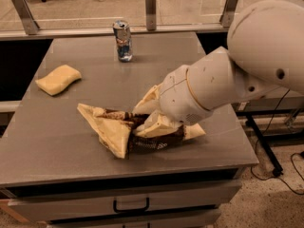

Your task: Pick brown chip bag

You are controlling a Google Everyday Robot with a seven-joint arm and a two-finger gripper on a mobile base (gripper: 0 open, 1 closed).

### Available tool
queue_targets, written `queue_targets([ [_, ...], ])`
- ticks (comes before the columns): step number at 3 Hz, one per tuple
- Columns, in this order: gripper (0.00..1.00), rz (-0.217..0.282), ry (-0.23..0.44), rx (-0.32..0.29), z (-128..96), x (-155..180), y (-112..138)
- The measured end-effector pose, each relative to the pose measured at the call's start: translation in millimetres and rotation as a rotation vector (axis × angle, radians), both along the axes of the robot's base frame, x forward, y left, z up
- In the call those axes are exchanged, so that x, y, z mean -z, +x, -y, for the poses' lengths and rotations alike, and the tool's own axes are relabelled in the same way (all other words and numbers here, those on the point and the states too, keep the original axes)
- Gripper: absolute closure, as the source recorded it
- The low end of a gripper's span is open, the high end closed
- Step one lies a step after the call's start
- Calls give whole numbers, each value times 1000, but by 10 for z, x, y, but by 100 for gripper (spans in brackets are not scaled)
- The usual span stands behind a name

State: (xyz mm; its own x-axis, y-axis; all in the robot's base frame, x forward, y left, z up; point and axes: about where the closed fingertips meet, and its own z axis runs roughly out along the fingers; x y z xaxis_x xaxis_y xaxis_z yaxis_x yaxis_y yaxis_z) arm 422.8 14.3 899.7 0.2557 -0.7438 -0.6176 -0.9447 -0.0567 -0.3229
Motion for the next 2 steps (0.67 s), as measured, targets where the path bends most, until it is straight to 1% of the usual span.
queue_targets([
  [1, 88, 23, -20, -10, -40, -17, -39],
  [2, 100, 33, -29, -15, -59, -27, -61],
])
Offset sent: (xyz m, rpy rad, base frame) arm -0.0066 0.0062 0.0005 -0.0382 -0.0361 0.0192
